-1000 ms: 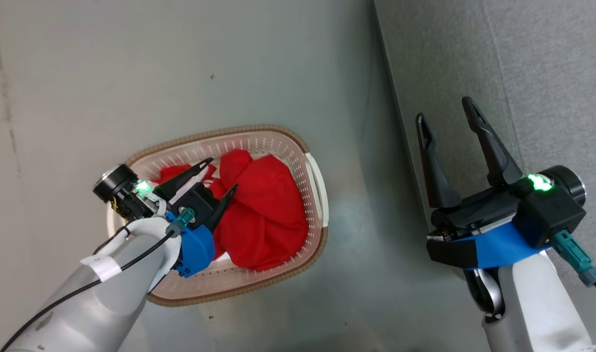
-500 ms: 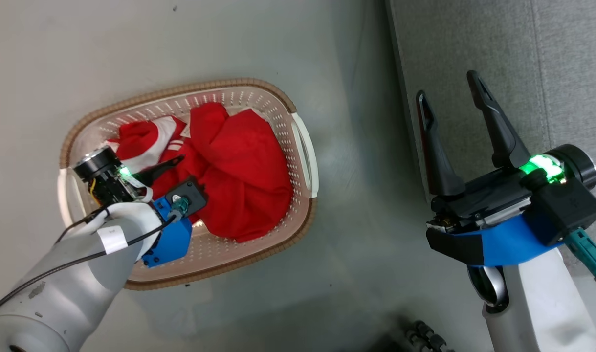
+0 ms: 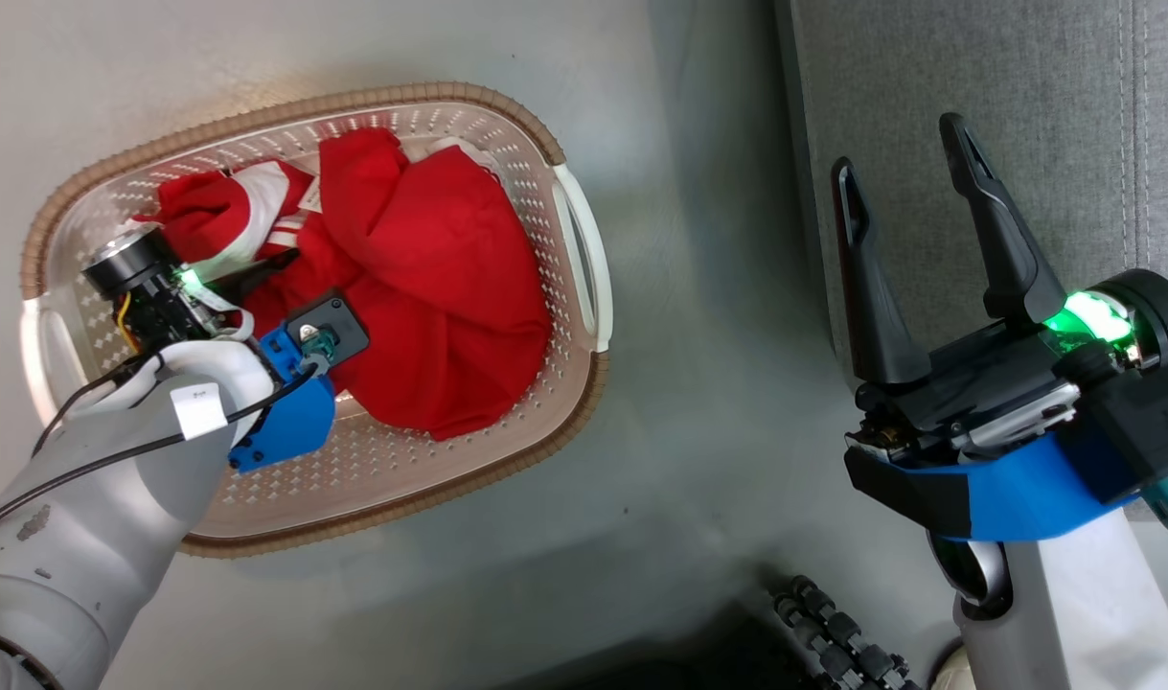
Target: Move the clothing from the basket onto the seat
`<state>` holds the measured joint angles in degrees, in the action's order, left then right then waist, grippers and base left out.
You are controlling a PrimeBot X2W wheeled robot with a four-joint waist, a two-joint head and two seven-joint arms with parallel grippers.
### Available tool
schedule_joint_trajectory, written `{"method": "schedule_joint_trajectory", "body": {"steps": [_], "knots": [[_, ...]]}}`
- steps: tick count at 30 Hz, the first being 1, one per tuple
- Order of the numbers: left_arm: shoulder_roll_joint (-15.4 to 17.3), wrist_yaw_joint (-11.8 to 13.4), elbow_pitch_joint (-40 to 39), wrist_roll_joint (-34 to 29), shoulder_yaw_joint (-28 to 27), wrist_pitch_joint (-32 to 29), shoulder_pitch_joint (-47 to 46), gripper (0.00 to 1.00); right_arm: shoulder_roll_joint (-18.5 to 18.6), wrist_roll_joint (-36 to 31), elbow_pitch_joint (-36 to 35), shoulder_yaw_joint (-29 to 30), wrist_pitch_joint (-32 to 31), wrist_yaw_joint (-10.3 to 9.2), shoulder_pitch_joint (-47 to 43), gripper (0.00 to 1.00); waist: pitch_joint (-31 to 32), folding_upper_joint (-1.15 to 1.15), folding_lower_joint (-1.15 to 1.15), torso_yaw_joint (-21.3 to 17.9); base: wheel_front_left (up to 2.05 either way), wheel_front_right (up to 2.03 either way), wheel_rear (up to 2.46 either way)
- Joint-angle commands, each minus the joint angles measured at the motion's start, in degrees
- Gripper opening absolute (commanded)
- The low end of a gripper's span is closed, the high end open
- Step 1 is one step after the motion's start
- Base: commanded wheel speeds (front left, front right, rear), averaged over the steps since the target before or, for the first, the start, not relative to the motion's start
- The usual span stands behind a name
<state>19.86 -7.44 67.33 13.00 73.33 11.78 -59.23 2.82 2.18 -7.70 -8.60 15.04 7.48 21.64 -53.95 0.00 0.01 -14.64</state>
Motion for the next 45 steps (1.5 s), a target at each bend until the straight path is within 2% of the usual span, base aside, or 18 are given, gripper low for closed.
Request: {"method": "schedule_joint_trajectory", "body": {"steps": [1,15,16,17,18,30,45], "knots": [[0.5,-0.1,0.7,-0.8,0.1,-1.2,-0.8,1.00,0.1,0.3,-0.7,0.0,0.2,0.03,-0.5,1.00,-0.9,0.00,-0.01,-0.6,0.00,0.00,0.00],[-0.8,-0.1,4.0,-1.1,0.1,-6.8,-4.5,1.00,0.1,-0.5,-3.4,-0.1,0.2,0.03,-3.1,1.00,-3.2,0.00,-0.01,-0.4,0.00,0.00,0.00],[-0.9,-0.1,4.2,-1.1,0.1,-7.5,-4.3,0.81,0.1,-0.6,-3.4,-0.2,0.2,0.03,-3.2,1.00,-3.3,0.00,-0.01,-0.3,0.00,0.00,0.00],[-1.0,-0.1,4.4,-1.7,0.1,-8.1,-4.3,0.38,0.1,-0.6,-3.5,-0.2,0.2,0.03,-3.2,1.00,-3.3,0.00,-0.01,-0.3,0.00,0.00,0.00],[-1.2,-0.1,4.5,-1.7,0.1,-8.5,-4.1,0.00,0.1,-0.7,-3.6,-0.2,0.2,0.03,-3.1,1.00,-3.3,0.00,-0.01,-0.3,0.00,0.00,0.00],[-2.9,-0.1,3.9,-2.3,0.1,-7.5,-2.7,0.00,0.1,-0.9,-3.3,-0.6,0.2,0.03,-1.2,1.00,-2.0,0.00,-0.01,-0.1,0.00,0.00,0.00],[-6.1,-0.1,0.5,5.3,0.1,0.4,3.4,0.00,0.1,-1.8,1.0,-0.1,0.2,0.03,-0.4,1.00,9.6,0.00,-0.01,4.4,0.00,0.00,0.00]]}}
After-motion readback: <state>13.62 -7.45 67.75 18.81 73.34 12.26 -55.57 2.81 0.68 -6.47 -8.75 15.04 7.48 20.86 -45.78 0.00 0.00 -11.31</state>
